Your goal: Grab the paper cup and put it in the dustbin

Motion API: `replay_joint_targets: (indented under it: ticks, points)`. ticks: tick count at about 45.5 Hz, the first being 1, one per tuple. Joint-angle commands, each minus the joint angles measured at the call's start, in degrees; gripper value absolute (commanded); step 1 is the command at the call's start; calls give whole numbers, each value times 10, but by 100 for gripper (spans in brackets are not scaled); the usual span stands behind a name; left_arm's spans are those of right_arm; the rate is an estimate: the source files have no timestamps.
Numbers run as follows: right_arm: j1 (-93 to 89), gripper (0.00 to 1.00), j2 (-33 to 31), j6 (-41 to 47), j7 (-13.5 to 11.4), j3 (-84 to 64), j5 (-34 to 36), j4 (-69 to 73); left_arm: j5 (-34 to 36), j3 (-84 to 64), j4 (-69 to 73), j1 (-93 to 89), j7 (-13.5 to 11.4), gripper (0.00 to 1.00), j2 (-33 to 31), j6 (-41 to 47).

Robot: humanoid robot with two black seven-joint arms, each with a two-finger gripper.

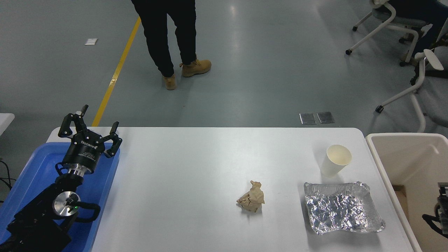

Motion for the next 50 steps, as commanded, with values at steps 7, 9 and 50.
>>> replay_joint_targets:
  ticks: [7,9,50]
  points:
    - [5,100,1,0,0,0,0,0,0,0,0,0,0,98,-1,0]
    - [5,100,1,0,0,0,0,0,0,0,1,0,0,99,0,-1]
    - [266,100,-112,7,-1,-204,-6,134,0,0,0,0,0,98,-1,-1]
